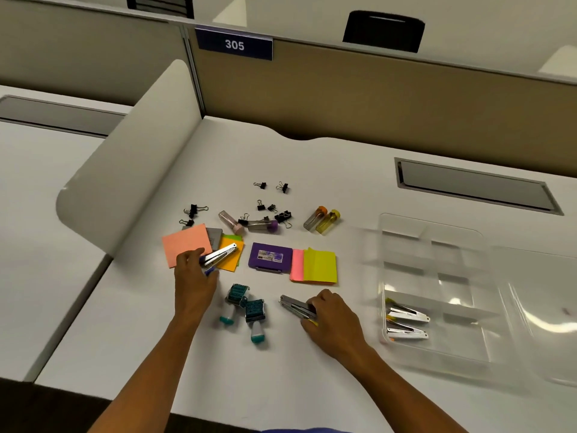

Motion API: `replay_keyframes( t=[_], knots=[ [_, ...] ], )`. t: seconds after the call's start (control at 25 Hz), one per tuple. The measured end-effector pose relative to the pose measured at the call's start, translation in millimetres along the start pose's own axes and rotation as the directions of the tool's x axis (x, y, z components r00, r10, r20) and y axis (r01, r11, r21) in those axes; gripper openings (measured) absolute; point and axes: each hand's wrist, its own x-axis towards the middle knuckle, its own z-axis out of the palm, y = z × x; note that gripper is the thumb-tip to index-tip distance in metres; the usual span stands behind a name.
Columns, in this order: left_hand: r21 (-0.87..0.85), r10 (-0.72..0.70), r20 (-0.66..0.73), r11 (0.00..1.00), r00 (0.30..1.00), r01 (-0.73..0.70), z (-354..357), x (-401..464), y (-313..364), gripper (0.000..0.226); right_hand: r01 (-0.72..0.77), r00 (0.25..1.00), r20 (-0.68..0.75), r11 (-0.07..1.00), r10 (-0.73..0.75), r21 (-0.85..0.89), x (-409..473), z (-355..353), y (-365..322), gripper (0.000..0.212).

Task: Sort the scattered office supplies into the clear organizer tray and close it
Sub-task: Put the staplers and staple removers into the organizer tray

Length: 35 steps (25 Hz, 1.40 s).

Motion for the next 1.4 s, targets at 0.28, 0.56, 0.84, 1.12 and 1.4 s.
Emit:
replay_keyframes(
  t=[0.28, 0.56, 0.84, 1.12, 1.4],
  knots=[
    [0.053, 0.028, -0.006, 0.998, 1.000, -0.028, -4.4, -9.7, -0.4, 0.053, -0.055, 0.986, -0.090, 0.790, 0.139, 0.610, -11.8, -21.7, 10.1, 0.044],
    [-0.050, 0.121, -0.117, 0.991, 0.986, -0.128, -10.9, -44.6, 31.8, 0.044, -0.005, 0.989, -0.078, 0.553, 0.127, 0.833, -37.7, -61.0, 29.6, 0.058],
    [-0.130, 0.403, -0.112, 0.900, 0.908, -0.416, 16.4, -105.0, 118.8, 0.041, 0.062, 0.951, -0.191, 0.457, 0.241, 0.887, -78.4, -101.0, 97.1, 0.060],
    [-0.336, 0.512, 0.041, 0.816, 0.858, -0.470, 63.0, -146.8, 183.2, 0.038, 0.112, 0.955, -0.284, 0.778, 0.088, 0.619, -93.7, -110.2, 147.6, 0.048],
    [-0.402, 0.557, 0.167, 0.792, 0.813, -0.460, 99.6, -167.7, 206.2, 0.043, 0.038, 0.996, -0.088, 0.992, -0.027, 0.123, -81.2, -87.4, 149.4, 0.043]
  ],
)
